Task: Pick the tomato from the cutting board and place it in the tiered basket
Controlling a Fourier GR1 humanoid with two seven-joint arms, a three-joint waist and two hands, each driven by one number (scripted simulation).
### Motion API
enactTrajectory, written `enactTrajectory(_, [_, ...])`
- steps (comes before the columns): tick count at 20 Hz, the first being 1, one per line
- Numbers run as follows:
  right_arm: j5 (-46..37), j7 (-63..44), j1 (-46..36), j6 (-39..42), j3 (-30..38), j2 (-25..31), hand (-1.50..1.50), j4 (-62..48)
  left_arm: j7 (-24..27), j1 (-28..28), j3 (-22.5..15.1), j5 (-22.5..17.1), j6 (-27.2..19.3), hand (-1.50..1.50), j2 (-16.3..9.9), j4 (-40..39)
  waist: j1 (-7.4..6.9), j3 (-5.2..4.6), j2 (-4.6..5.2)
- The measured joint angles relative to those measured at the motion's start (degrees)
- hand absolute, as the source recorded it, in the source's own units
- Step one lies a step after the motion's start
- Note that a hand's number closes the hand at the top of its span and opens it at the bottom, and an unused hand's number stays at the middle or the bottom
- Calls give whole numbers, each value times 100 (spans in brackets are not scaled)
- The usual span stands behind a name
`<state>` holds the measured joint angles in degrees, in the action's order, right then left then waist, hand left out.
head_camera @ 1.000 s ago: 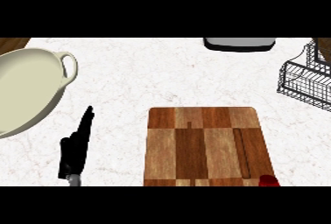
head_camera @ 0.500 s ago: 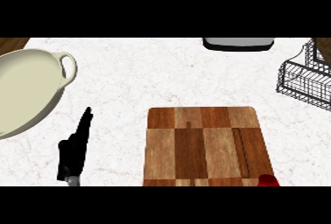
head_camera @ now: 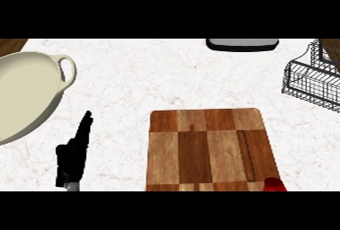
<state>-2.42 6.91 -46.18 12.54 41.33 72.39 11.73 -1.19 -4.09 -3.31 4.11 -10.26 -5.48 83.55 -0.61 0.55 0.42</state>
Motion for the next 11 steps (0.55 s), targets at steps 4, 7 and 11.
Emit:
enactTrajectory(4, [254, 113, 542, 509, 333, 530, -150, -332, 31, -70, 43, -2, -40, 0, 9, 16, 109, 14, -10])
enactTrajectory(7, [374, 287, 998, 896, 494, 792, -150, -527, 118, -181, 99, -49, -17, 0, -17, 52, 188, 29, -24])
enactTrajectory(11, [493, 522, 1480, 1406, 639, 976, -150, -683, 129, -228, 123, -53, -46, 0, 2, 52, 278, 44, -32])
